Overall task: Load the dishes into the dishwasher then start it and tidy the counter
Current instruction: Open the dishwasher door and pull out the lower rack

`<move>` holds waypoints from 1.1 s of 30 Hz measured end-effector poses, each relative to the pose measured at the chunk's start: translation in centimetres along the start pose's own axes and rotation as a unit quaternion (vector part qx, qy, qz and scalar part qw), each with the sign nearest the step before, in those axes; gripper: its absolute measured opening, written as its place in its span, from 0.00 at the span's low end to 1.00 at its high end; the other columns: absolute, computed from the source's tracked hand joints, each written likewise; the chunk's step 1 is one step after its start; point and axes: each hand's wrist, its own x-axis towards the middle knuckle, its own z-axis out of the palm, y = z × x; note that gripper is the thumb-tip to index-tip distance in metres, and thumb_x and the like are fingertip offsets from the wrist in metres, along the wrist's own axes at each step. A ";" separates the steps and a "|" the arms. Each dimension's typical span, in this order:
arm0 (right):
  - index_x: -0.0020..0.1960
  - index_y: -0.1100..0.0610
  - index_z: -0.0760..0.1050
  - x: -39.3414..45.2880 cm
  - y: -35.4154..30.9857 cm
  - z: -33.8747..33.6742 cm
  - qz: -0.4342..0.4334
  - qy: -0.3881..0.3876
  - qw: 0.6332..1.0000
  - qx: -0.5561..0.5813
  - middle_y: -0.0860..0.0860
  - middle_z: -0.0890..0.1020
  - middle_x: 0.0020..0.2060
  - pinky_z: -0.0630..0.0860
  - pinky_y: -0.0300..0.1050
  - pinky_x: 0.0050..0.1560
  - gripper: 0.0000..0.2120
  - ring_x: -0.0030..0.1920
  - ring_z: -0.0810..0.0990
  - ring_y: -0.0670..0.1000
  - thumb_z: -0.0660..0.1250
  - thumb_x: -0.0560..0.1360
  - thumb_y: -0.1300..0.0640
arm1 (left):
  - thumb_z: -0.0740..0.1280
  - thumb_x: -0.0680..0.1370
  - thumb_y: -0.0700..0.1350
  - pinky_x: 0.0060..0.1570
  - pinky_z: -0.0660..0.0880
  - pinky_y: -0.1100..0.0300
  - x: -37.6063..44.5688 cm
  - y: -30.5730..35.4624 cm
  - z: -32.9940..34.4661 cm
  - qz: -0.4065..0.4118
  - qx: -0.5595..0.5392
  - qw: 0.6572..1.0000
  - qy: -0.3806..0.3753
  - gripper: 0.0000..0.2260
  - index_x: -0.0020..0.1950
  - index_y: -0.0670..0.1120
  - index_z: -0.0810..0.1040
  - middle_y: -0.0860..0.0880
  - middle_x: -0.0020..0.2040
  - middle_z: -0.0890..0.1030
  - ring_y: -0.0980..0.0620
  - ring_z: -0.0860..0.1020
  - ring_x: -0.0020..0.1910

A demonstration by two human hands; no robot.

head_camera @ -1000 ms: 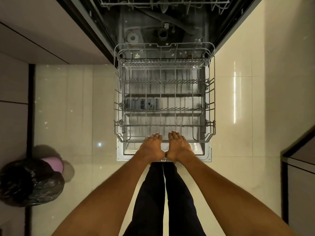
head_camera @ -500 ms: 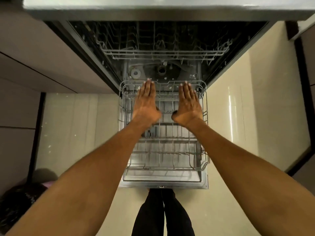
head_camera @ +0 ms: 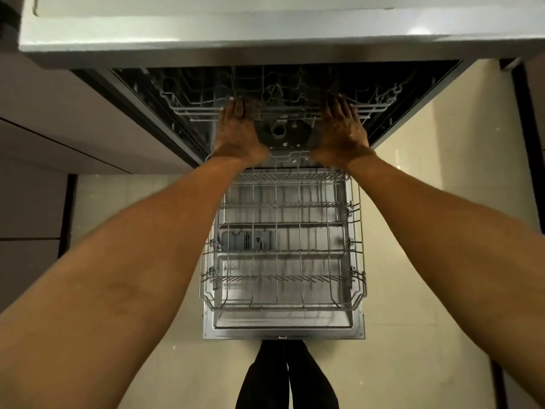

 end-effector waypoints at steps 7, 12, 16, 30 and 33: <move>0.82 0.58 0.40 -2.5 -0.7 0.7 0.032 -0.009 0.999 -0.028 0.57 0.45 0.82 0.40 0.52 0.80 0.51 0.81 0.42 0.57 0.67 0.75 0.39 | 0.65 0.74 0.61 0.79 0.45 0.51 -2.3 0.1 1.6 0.007 0.050 0.999 0.001 0.43 0.81 0.41 0.50 0.42 0.81 0.53 0.44 0.48 0.80; 0.82 0.59 0.39 -6.3 -1.2 2.1 0.039 -0.041 0.997 -0.051 0.57 0.43 0.82 0.39 0.52 0.80 0.52 0.81 0.40 0.56 0.67 0.74 0.41 | 0.65 0.74 0.58 0.79 0.45 0.50 -6.2 0.8 3.0 -0.012 0.082 0.996 -0.033 0.44 0.81 0.41 0.48 0.42 0.81 0.52 0.44 0.47 0.81; 0.81 0.61 0.36 -10.4 -1.6 3.3 0.036 -0.064 0.997 -0.037 0.58 0.40 0.81 0.41 0.53 0.81 0.53 0.81 0.38 0.56 0.66 0.73 0.41 | 0.66 0.73 0.54 0.79 0.41 0.51 -10.6 0.9 3.3 -0.015 0.035 0.996 -0.084 0.46 0.81 0.43 0.41 0.43 0.82 0.43 0.46 0.41 0.80; 0.82 0.61 0.43 -23.8 -3.8 6.2 0.044 -0.113 0.992 0.042 0.58 0.47 0.81 0.45 0.54 0.81 0.53 0.81 0.42 0.58 0.72 0.71 0.43 | 0.71 0.70 0.48 0.79 0.48 0.52 -24.0 1.4 4.9 -0.023 -0.077 0.991 -0.110 0.42 0.80 0.41 0.57 0.42 0.78 0.62 0.44 0.56 0.78; 0.82 0.60 0.44 -26.3 -3.9 6.8 0.042 -0.119 0.991 0.052 0.58 0.47 0.82 0.44 0.53 0.81 0.51 0.81 0.42 0.57 0.71 0.71 0.46 | 0.69 0.71 0.49 0.79 0.49 0.52 -26.4 1.6 5.4 -0.016 -0.067 0.990 -0.123 0.41 0.80 0.41 0.58 0.42 0.78 0.62 0.44 0.57 0.78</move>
